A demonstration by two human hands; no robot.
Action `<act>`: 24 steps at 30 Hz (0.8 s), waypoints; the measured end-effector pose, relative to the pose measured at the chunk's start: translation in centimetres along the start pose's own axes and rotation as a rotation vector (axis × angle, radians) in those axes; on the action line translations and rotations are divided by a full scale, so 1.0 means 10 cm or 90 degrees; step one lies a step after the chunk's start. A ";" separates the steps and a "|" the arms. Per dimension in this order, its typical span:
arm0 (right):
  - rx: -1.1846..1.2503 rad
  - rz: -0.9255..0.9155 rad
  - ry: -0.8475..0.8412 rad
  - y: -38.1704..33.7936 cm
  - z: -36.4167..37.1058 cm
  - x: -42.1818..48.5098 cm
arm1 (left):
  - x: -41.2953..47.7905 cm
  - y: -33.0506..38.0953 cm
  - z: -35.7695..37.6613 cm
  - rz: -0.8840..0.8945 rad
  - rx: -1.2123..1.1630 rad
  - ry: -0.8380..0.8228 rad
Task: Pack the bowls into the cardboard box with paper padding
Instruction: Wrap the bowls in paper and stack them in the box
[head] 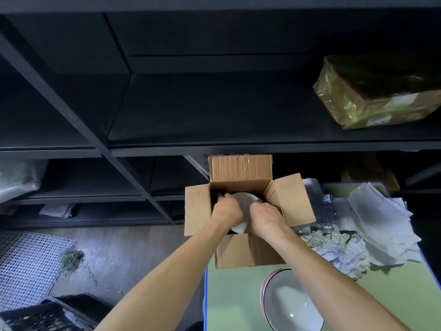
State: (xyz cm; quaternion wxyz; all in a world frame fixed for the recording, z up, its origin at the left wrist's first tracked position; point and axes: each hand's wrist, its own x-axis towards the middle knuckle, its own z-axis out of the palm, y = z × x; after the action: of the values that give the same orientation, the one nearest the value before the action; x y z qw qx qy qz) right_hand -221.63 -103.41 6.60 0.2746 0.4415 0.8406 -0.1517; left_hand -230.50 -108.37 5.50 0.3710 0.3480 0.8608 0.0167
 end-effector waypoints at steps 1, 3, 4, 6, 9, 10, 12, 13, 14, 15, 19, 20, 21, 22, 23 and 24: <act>-0.003 0.003 -0.002 -0.01 -0.01 0.00 | -0.01 0.00 0.00 0.005 0.042 0.006; -0.005 0.007 -0.001 0.00 -0.02 0.00 | -0.01 0.00 0.02 0.021 0.114 0.028; -0.001 0.009 0.003 0.02 -0.01 0.01 | 0.00 0.00 0.02 0.028 0.139 0.044; 0.025 0.019 0.003 0.04 0.02 0.00 | 0.00 0.00 0.03 0.038 0.175 0.067; 0.064 0.031 0.006 0.03 0.05 -0.01 | -0.05 0.03 0.00 0.042 0.184 0.087; 0.067 0.032 0.007 0.02 0.05 -0.02 | -0.06 0.03 0.01 0.042 0.181 0.094; 0.069 0.043 0.008 -0.01 0.05 -0.01 | -0.07 0.03 0.02 0.039 0.174 0.104; 0.072 0.050 0.005 -0.02 0.06 0.00 | -0.08 0.03 0.03 0.036 0.175 0.107; 0.078 0.056 0.001 -0.03 0.06 0.01 | -0.08 0.03 0.04 0.032 0.181 0.107; 0.086 0.061 -0.001 -0.04 0.05 0.02 | -0.08 0.03 0.04 0.032 0.193 0.104; 0.120 0.056 0.014 -0.02 0.04 0.03 | -0.05 0.04 -0.01 0.038 0.212 0.099; 0.127 0.052 0.020 -0.01 0.05 0.04 | -0.04 0.05 -0.02 0.036 0.204 0.102; 0.137 0.051 0.025 0.00 0.07 0.04 | -0.03 0.05 -0.03 0.036 0.190 0.109; 0.147 0.053 0.028 0.01 0.08 0.04 | -0.04 0.06 -0.04 0.034 0.174 0.113; 0.157 0.056 0.030 0.01 0.09 0.04 | -0.05 0.07 -0.05 0.032 0.159 0.118; 0.167 0.059 0.031 0.01 0.10 0.04 | -0.05 0.08 -0.06 0.026 0.141 0.121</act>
State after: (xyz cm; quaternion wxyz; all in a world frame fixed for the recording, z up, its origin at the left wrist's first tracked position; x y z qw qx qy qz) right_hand -221.44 -103.60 5.56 0.2008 0.5155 0.7988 -0.2363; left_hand -230.21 -107.98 6.52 0.2466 0.4011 0.8814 -0.0377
